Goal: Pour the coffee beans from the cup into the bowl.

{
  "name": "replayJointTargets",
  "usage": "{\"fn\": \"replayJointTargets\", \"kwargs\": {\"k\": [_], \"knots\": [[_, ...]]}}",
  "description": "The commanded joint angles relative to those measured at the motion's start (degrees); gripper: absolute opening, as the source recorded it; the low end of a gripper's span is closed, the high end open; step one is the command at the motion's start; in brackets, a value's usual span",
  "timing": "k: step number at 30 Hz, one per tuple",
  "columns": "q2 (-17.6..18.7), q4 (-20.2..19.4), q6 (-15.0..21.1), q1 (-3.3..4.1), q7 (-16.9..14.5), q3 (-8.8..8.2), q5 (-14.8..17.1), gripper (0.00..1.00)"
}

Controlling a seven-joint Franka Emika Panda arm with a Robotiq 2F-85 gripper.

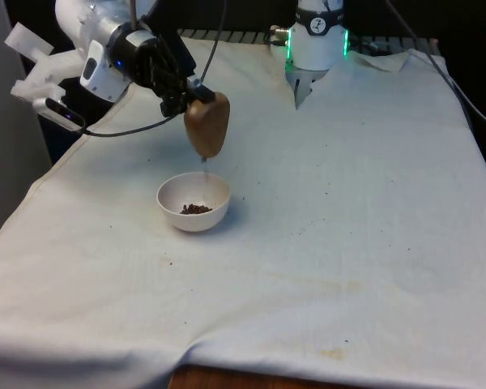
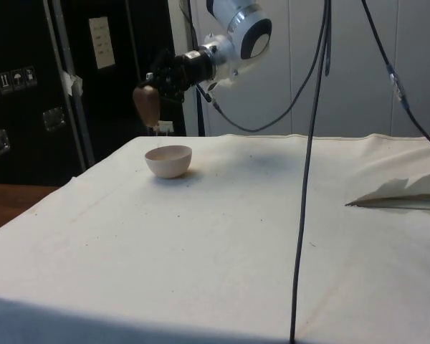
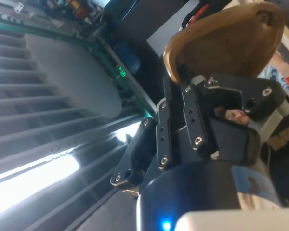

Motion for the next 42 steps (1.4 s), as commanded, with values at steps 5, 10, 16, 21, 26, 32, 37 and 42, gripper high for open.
{"fn": "replayJointTargets", "kwargs": {"k": [5,10,16,21,26,32,37,42], "knots": [[-0.63,-0.4,-1.95,0.0,0.92,-0.52,0.8,0.0],[-1.32,-0.52,-3.72,0.06,1.89,-1.09,1.03,0.0],[-1.49,-0.8,-5.44,-0.23,2.29,-1.15,1.55,0.0],[-1.2,-1.03,-7.33,-0.11,1.89,-1.83,2.18,0.0],[-1.09,-1.66,-9.63,-0.57,2.23,-1.78,3.84,0.0],[-0.63,-1.95,-11.92,-0.69,2.35,-2.06,5.33,0.0],[-0.23,-2.01,-13.41,-0.63,2.29,-2.46,6.07,0.0],[-0.17,-2.12,-14.04,-0.69,2.23,-2.58,6.47,0.0]]}}
